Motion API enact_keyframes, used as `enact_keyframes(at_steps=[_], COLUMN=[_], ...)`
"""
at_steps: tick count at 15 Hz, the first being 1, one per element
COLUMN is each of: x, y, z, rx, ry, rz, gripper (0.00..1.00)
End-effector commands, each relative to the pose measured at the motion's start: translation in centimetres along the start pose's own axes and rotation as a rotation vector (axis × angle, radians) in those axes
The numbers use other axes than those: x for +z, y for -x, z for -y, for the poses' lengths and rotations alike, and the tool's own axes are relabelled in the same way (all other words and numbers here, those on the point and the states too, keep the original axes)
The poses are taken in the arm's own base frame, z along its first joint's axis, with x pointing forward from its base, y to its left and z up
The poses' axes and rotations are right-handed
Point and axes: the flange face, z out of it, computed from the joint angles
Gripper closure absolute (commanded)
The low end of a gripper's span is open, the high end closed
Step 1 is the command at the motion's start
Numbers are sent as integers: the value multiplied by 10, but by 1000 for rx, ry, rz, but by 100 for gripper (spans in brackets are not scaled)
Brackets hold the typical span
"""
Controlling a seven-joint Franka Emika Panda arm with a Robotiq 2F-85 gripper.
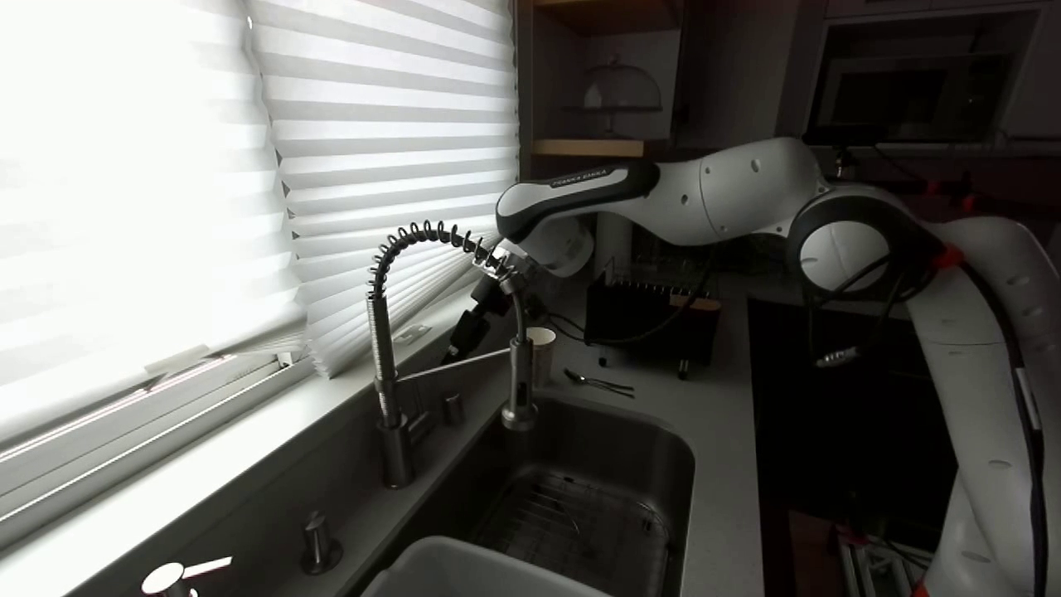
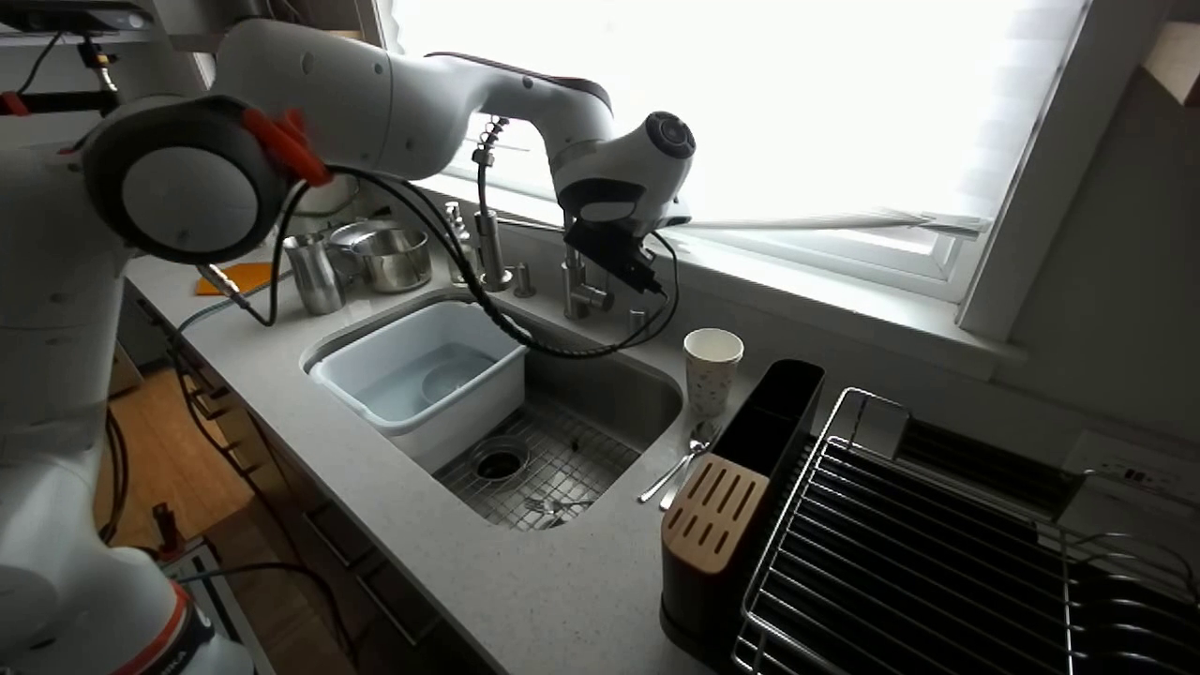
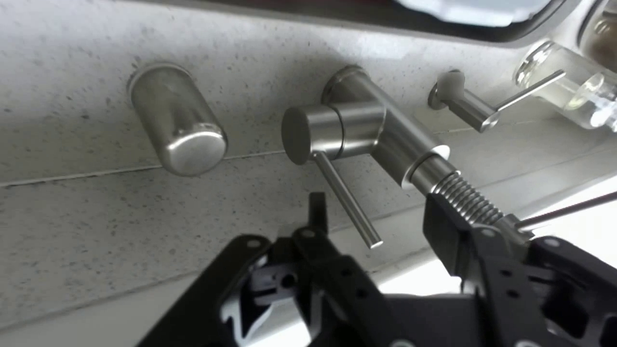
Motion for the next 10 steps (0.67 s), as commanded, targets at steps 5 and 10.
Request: enact_keyframes(at_steps=[5, 10], x=[-115, -183], y=[73, 125], z=[47, 72], rx=[59, 164], ry=[165, 335], rz=[110, 119], gripper=[0, 0])
